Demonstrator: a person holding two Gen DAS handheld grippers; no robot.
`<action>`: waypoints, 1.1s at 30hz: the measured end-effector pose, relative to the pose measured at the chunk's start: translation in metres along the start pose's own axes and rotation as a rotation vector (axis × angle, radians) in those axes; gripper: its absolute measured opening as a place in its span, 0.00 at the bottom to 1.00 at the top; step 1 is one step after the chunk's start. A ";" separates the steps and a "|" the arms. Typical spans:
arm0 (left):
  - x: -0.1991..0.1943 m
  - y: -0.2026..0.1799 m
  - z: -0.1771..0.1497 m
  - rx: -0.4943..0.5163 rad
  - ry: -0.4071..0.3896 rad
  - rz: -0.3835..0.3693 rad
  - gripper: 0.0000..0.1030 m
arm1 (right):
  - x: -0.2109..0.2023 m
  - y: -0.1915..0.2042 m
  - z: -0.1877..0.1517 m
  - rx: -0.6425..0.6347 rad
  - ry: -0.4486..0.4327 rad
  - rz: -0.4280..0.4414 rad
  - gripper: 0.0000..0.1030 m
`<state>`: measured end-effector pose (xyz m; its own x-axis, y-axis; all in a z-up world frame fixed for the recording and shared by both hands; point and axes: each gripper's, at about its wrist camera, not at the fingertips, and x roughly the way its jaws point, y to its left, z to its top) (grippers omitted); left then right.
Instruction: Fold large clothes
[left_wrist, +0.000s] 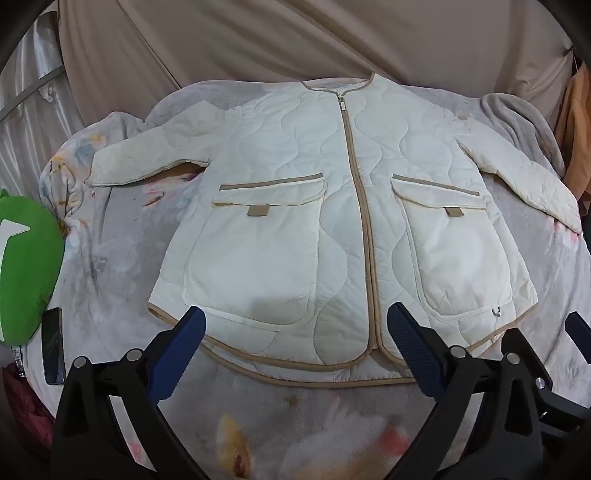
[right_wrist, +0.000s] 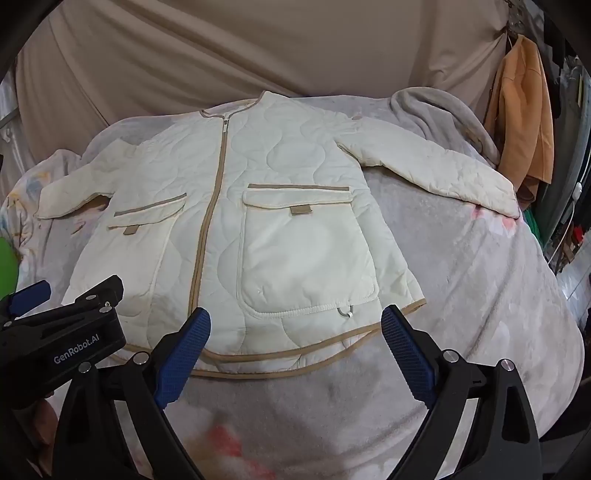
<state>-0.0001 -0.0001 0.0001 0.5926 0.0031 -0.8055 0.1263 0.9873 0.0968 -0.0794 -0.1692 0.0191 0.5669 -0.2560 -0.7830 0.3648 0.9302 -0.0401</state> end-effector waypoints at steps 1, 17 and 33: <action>0.000 0.000 0.000 0.003 -0.003 0.006 0.93 | 0.000 0.000 0.000 -0.002 -0.001 -0.002 0.89; -0.003 -0.004 0.000 0.010 -0.012 0.011 0.91 | -0.005 -0.002 -0.001 0.015 -0.013 -0.012 0.89; -0.010 -0.010 0.003 0.015 -0.008 0.008 0.89 | -0.006 -0.005 0.000 0.017 -0.014 -0.016 0.89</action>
<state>-0.0049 -0.0100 0.0085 0.6001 0.0093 -0.7999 0.1337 0.9847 0.1118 -0.0847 -0.1723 0.0242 0.5708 -0.2744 -0.7739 0.3863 0.9214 -0.0418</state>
